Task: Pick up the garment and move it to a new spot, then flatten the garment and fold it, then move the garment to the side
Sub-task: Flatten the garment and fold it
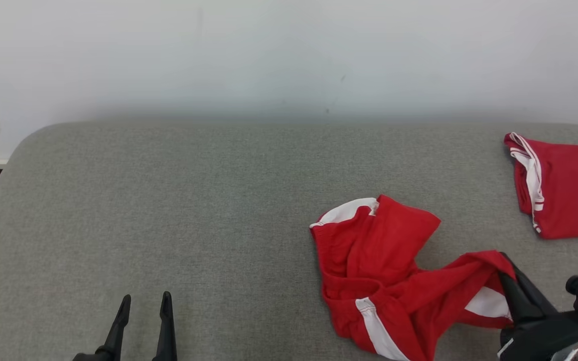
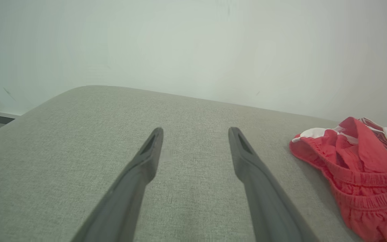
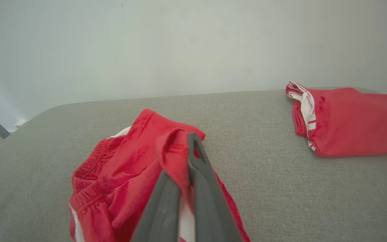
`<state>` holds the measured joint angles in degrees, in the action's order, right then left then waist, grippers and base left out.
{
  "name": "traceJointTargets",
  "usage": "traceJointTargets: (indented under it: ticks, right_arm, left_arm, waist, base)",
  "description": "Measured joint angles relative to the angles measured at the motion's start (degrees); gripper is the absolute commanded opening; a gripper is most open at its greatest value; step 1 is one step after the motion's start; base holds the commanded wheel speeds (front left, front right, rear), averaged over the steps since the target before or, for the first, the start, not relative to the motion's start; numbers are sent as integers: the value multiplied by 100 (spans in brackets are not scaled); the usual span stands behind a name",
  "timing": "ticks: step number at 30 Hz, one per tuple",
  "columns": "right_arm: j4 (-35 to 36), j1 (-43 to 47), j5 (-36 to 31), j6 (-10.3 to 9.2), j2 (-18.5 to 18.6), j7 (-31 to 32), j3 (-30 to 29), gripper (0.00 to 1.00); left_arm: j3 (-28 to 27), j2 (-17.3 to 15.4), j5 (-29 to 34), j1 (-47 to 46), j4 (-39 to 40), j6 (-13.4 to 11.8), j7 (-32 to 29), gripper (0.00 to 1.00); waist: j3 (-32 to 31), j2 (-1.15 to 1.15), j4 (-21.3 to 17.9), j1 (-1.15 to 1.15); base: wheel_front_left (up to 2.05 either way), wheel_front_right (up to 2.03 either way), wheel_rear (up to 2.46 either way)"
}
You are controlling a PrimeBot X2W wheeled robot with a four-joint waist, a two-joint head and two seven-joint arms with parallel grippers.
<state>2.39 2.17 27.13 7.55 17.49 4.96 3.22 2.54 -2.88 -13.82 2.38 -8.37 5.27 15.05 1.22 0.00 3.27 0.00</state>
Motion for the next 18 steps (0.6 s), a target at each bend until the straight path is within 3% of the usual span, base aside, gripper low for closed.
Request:
traceJointTargets:
  ticks: [7,8,9,10,14,18]
  right_arm:
    - [-2014,-1112,94,0,236,-314,21,0]
    - [-2014,-1112,94,0,236,-314,21,14]
    - [-2309,-1237,90,0,264,-365,69,38]
    - [-2550,-1344,71,0,278,-424,123,100]
    - [-3244,-1701,41,0,275,-793,316,100]
    - [-3422,-1856,53,0,261,-1250,521,100]
  left_arm:
    - [25,1,9,-87,-29,-21,0,100]
    - [25,1,9,-87,-29,-21,0,100]
    - [29,-1,12,-118,-30,-20,0,100]
    - [32,-1,14,-131,-25,-20,0,100]
    - [64,1,21,-131,-40,-26,0,100]
    - [31,0,27,-122,-40,-49,0,100]
  waist:
    - [140,0,205,0]
    - [140,0,205,0]
    - [160,0,226,1]
    - [180,0,242,0]
    - [222,1,277,1]
    - [199,0,195,0]
  base:
    - [0,0,0]
    - [0,0,0]
    - [0,0,0]
    - [0,0,0]
    - [0,0,0]
    - [0,0,0]
